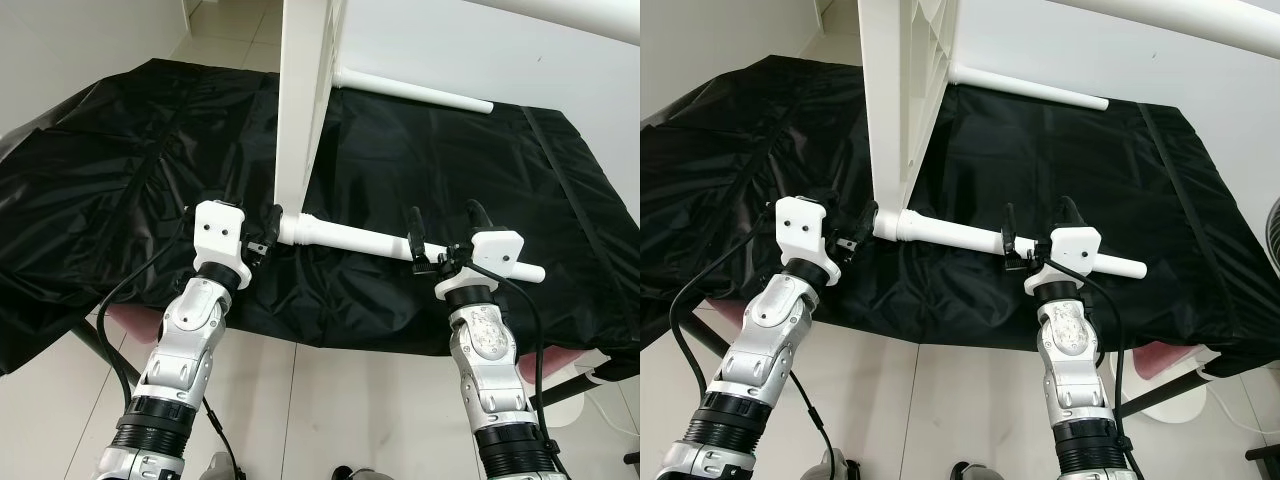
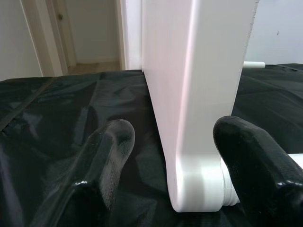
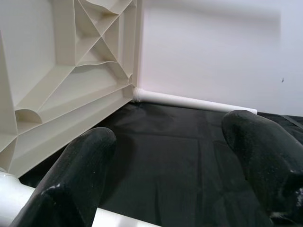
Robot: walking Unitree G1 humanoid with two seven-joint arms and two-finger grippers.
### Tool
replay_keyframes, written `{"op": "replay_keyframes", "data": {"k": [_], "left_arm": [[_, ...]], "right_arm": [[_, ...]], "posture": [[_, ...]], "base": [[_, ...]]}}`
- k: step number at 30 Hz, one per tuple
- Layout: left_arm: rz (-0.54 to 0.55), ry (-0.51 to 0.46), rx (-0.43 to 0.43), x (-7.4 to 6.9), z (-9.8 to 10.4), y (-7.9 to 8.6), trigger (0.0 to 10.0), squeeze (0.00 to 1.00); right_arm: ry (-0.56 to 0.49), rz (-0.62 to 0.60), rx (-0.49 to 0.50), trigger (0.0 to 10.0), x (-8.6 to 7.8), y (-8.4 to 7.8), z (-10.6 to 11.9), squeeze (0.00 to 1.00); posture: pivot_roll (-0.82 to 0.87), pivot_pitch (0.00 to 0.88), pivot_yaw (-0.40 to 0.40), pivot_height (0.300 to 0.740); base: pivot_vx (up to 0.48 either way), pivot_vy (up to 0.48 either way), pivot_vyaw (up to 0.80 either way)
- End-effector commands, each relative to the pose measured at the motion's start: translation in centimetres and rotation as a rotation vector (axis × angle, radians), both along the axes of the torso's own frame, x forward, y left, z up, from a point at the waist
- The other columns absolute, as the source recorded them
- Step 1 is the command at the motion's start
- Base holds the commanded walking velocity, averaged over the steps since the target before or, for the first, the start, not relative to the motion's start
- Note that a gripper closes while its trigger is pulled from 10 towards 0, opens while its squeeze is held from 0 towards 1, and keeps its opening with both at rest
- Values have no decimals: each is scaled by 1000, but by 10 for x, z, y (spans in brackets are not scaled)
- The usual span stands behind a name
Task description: Building children table
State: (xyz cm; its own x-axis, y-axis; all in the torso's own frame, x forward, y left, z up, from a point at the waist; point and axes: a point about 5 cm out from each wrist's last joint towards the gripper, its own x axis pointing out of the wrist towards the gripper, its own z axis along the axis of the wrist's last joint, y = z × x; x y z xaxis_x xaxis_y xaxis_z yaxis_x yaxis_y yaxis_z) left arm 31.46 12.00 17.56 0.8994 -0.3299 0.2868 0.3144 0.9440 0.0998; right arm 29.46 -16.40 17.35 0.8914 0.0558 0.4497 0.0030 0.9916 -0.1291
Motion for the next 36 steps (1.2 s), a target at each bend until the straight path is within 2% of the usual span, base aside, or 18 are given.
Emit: {"op": "replay_keyframes", "data": {"k": [1,18,27,28,36], "left_arm": [[-47,-12,17,0,3,-6,10000,0],[-90,-21,51,-3,4,-14,10000,0],[-114,-6,5,-5,3,-15,10000,0],[-127,-11,-13,-7,4,-14,10000,1000],[-111,5,2,-5,2,-13,10000,1000]], "right_arm": [[11,-19,-6,10000,1,-3,-3,0],[20,-23,0,10000,-2,-3,-6,0],[22,-16,1,10000,-3,-1,-7,0],[24,-16,1,10000,-3,-1,-8,0],[28,-14,2,10000,-5,0,-9,0]], "posture": [[113,124,-37,740],[117,110,-29,740],[120,110,-25,740],[121,112,-24,740],[123,117,-22,740]], "base": [[0,0,0],[0,0,0],[0,0,0],[0,0,0],[0,0,0]]}}
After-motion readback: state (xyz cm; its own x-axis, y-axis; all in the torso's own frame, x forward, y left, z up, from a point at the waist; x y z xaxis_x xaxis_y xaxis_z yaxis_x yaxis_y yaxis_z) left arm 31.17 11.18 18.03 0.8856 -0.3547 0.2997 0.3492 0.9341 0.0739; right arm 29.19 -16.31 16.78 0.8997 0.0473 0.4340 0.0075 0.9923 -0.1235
